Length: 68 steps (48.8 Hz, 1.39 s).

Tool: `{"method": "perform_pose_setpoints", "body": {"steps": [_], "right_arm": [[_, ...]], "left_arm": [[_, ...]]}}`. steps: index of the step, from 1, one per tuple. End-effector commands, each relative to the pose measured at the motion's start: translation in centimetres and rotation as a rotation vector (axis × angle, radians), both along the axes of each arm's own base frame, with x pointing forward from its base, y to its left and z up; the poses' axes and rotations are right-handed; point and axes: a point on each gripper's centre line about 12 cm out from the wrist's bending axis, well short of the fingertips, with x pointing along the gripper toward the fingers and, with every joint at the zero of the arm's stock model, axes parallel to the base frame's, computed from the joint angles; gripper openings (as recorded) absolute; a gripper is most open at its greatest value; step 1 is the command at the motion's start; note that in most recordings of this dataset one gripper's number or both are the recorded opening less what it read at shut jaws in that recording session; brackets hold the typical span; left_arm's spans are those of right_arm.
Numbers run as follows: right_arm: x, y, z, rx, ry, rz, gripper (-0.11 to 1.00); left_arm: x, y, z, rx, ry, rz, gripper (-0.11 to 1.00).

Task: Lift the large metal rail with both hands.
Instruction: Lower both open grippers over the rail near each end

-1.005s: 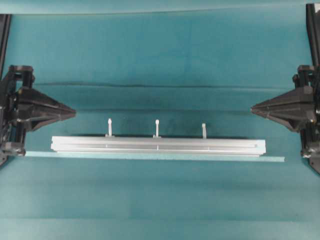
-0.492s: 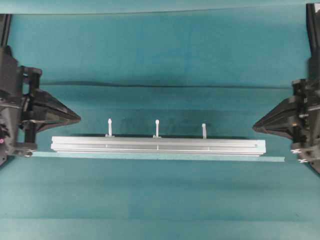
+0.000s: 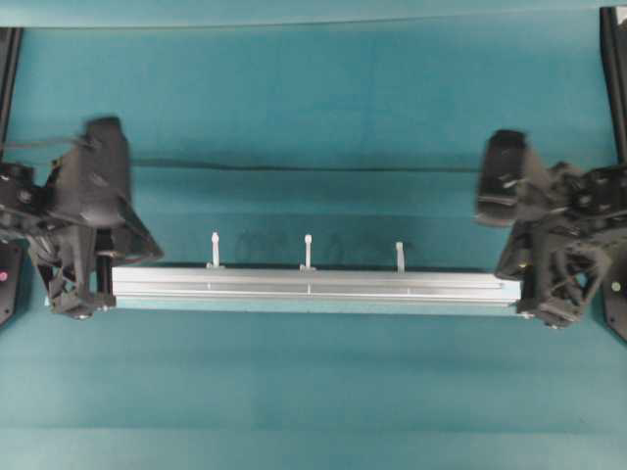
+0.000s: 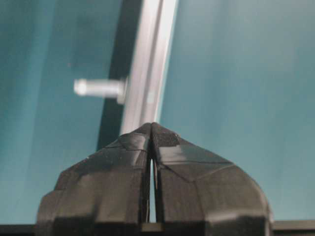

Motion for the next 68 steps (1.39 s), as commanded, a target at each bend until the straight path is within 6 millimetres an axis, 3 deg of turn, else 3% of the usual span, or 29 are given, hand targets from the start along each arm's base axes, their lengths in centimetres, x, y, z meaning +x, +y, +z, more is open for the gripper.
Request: {"method": "perform_pose_setpoints", "body": {"steps": [1, 11, 28, 34, 40, 45, 49, 55, 59, 62, 68], "right_arm": [[1.2, -0.1, 0.3, -0.016, 0.003, 0.051, 0.0], [2.3, -0.2, -0.3, -0.034, 0.051, 0.129, 0.0], [3.0, -0.3, -0.7, -0.041, 0.049, 0.146, 0.05], [3.1, -0.3, -0.9, -0.04, 0.055, 0.144, 0.2], [3.3, -0.4, -1.5, -0.036, 0.075, 0.134, 0.53], [3.7, -0.1, -1.9, -0.048, 0.072, 0.151, 0.81], [4.0, -0.1, -2.2, -0.081, 0.059, 0.169, 0.95], [4.5, -0.3, -2.5, -0.098, 0.043, 0.163, 0.96], [4.7, -0.4, -3.2, -0.098, 0.063, 0.163, 0.96], [4.7, -0.3, -3.9, -0.097, 0.084, 0.166, 0.96], [4.9, -0.5, -5.2, -0.112, 0.121, 0.177, 0.96]], "left_arm": [[0.6, -0.4, 0.4, 0.035, 0.064, -0.062, -0.02], [1.4, -0.3, -0.2, 0.077, 0.154, -0.129, -0.02], [2.4, -0.9, 0.4, 0.093, 0.087, -0.168, -0.02], [2.4, -1.1, 0.3, 0.089, 0.085, -0.168, -0.02], [2.5, -1.0, -0.1, 0.086, 0.119, -0.164, 0.03], [2.6, -1.1, -0.3, 0.085, 0.134, -0.163, 0.17], [2.6, -1.1, -0.8, 0.079, 0.15, -0.155, 0.4], [2.8, -1.1, -1.7, 0.069, 0.179, -0.139, 0.76], [3.0, -1.1, -2.1, 0.067, 0.187, -0.137, 0.94], [2.9, -1.1, -2.4, 0.07, 0.196, -0.143, 0.99], [3.0, -1.0, -3.5, 0.07, 0.204, -0.142, 0.98]]}}
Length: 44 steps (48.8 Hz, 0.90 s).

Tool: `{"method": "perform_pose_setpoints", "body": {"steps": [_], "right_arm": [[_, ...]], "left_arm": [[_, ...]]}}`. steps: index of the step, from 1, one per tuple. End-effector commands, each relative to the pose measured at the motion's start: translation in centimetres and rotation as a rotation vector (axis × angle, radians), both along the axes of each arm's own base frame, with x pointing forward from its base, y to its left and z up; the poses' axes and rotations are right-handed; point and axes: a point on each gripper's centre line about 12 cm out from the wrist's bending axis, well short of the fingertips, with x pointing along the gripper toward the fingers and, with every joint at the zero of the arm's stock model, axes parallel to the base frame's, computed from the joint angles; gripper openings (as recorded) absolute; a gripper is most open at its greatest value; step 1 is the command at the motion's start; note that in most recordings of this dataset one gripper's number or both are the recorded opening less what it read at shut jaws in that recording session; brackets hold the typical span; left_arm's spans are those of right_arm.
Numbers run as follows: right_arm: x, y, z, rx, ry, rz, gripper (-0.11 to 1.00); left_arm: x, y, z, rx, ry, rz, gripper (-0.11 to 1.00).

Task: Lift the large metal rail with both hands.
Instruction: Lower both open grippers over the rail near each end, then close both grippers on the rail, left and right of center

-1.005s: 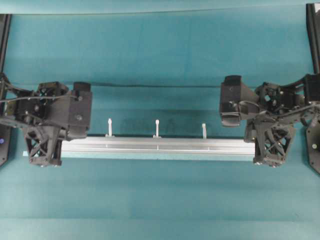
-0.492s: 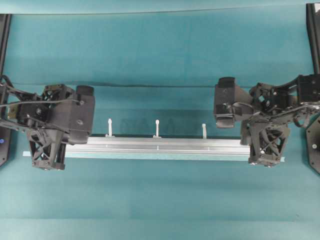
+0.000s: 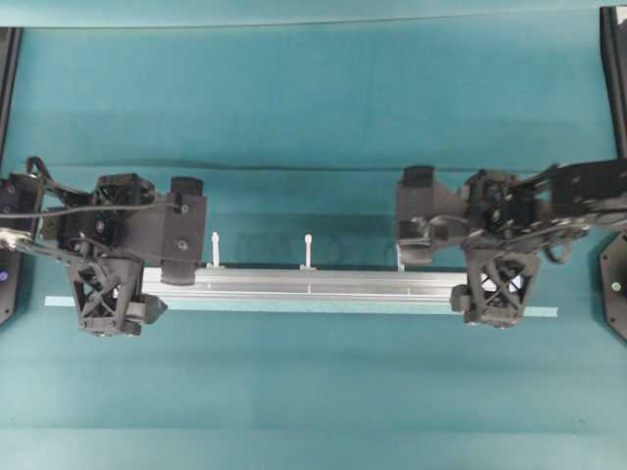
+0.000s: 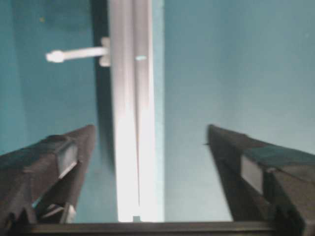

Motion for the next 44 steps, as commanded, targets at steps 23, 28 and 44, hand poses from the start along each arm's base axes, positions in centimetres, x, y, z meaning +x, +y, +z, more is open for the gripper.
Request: {"method": "perform_pose_setpoints", "body": {"steps": [23, 28, 44], "right_arm": [[2.1, 0.3, -3.5, -0.023, -0.002, 0.02, 0.96], [2.2, 0.6, -4.2, -0.022, -0.012, 0.027, 0.96], [1.7, 1.6, -7.5, -0.024, 0.01, 0.054, 0.96]], "left_arm": [[1.5, 0.7, -6.3, 0.003, 0.038, 0.019, 1.0], [1.8, 0.9, -6.9, 0.002, 0.028, 0.023, 0.99], [1.3, 1.1, -8.8, -0.001, 0.04, 0.034, 1.0]]}}
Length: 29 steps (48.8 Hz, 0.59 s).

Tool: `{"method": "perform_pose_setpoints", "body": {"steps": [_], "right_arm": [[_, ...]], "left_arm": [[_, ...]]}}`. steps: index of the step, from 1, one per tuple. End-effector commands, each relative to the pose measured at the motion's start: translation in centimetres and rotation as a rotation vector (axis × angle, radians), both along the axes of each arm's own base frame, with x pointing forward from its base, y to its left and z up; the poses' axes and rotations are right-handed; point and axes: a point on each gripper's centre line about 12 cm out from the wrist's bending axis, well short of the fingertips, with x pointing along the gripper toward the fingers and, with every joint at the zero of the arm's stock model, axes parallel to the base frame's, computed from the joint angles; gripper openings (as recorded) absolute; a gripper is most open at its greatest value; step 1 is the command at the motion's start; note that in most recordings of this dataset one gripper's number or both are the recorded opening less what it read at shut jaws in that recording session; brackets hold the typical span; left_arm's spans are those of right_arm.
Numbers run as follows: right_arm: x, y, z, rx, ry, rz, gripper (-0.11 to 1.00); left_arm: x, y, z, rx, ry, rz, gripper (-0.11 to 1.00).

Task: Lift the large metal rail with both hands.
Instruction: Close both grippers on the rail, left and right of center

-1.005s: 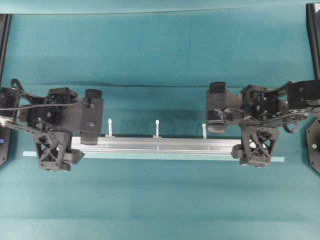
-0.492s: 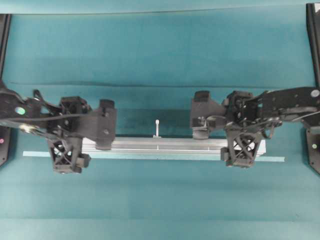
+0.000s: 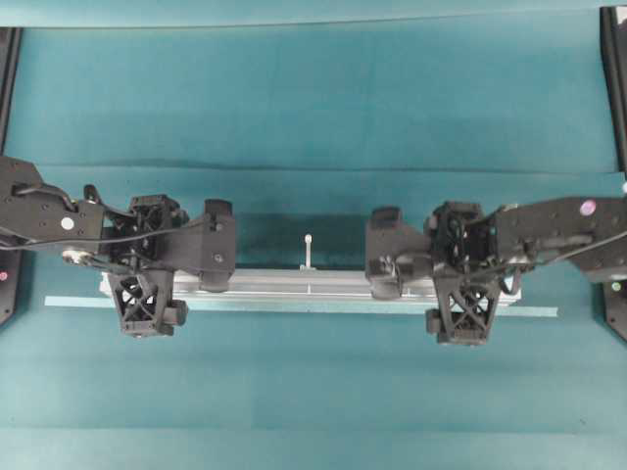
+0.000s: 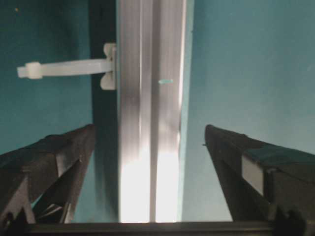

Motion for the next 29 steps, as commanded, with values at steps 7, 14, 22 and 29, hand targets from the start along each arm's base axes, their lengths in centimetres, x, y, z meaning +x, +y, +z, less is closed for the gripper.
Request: {"method": "perform_pose_setpoints", "body": {"steps": [7, 14, 22, 29], "right_arm": [[0.4, 0.0, -1.1, 0.0, -0.02, -0.004, 0.96], [0.3, 0.0, -1.8, -0.002, -0.009, -0.003, 0.96], [0.3, 0.0, -2.3, -0.002, -0.018, -0.007, 0.96], [0.3, -0.2, -2.3, -0.002, -0.024, -0.012, 0.96]], "left_arm": [[0.0, 0.4, -1.2, 0.001, -0.021, 0.009, 0.99], [0.4, 0.5, -1.8, 0.002, -0.023, 0.01, 0.99], [0.8, 0.5, -2.4, 0.0, -0.025, 0.014, 0.99], [0.9, 0.5, -2.5, 0.0, -0.029, 0.014, 0.99]]}}
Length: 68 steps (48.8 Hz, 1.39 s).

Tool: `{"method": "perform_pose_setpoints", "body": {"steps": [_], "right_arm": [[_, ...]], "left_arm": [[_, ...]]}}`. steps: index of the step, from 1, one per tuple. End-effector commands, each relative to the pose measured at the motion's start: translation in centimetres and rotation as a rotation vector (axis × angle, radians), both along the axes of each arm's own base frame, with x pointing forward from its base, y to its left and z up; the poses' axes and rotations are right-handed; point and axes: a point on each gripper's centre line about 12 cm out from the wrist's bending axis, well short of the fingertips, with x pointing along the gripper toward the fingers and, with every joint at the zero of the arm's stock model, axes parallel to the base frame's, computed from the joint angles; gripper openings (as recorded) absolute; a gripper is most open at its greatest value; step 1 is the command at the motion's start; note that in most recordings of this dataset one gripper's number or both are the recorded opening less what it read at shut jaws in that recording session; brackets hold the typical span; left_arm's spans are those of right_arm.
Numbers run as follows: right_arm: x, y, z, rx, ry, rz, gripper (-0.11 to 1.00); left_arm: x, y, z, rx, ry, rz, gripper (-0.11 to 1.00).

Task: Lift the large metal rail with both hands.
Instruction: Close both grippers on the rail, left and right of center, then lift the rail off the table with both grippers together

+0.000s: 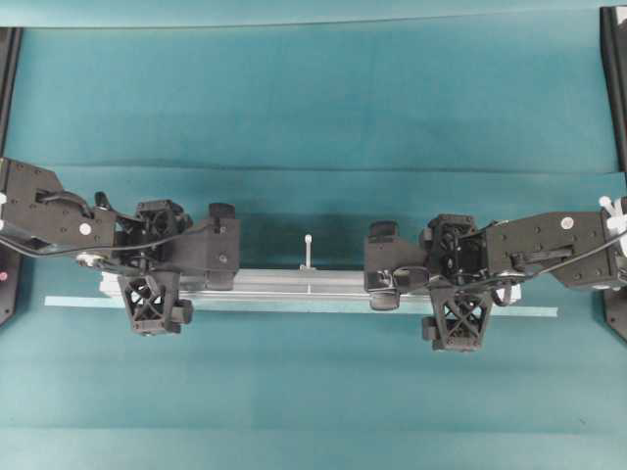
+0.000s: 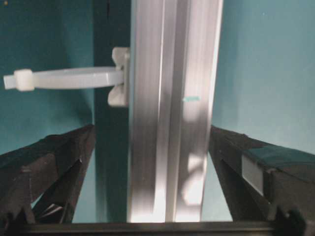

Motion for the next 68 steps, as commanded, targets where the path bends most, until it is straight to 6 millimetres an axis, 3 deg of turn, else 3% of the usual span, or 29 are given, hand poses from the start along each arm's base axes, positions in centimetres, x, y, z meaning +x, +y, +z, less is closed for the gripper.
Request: {"method": "perform_pose_setpoints", "body": {"steps": [1, 13, 18, 23, 26, 30, 54, 68], "right_arm": [[0.2, -0.2, -0.2, 0.0, -0.001, -0.008, 0.96], [0.4, -0.2, -0.2, 0.0, -0.027, -0.014, 0.94], [0.5, -0.3, -0.2, 0.0, -0.035, -0.017, 0.79], [0.5, -0.4, -0.2, 0.0, -0.032, -0.019, 0.52], [0.5, -0.4, -0.2, 0.0, -0.035, -0.019, 0.39], [0.6, -0.3, -0.2, 0.003, -0.037, -0.019, 0.39], [0.4, -0.3, -0.1, 0.008, -0.014, -0.02, 0.39], [1.6, -0.6, 4.4, 0.036, -0.058, -0.051, 0.39]], "left_arm": [[0.5, 0.0, 0.4, 0.001, -0.023, -0.001, 0.99], [0.4, -0.1, 0.3, -0.006, -0.02, 0.014, 0.99], [0.4, -0.2, 0.4, -0.005, -0.028, 0.008, 0.93], [0.4, -0.5, 0.3, -0.001, -0.037, -0.011, 0.74], [0.4, -0.6, 0.4, -0.002, -0.038, -0.013, 0.55], [0.4, -0.6, 0.4, -0.003, -0.038, -0.011, 0.36], [0.6, -0.6, 0.8, -0.002, -0.048, -0.013, 0.36], [0.4, -0.5, 5.5, 0.0, -0.117, -0.012, 0.36]]}}
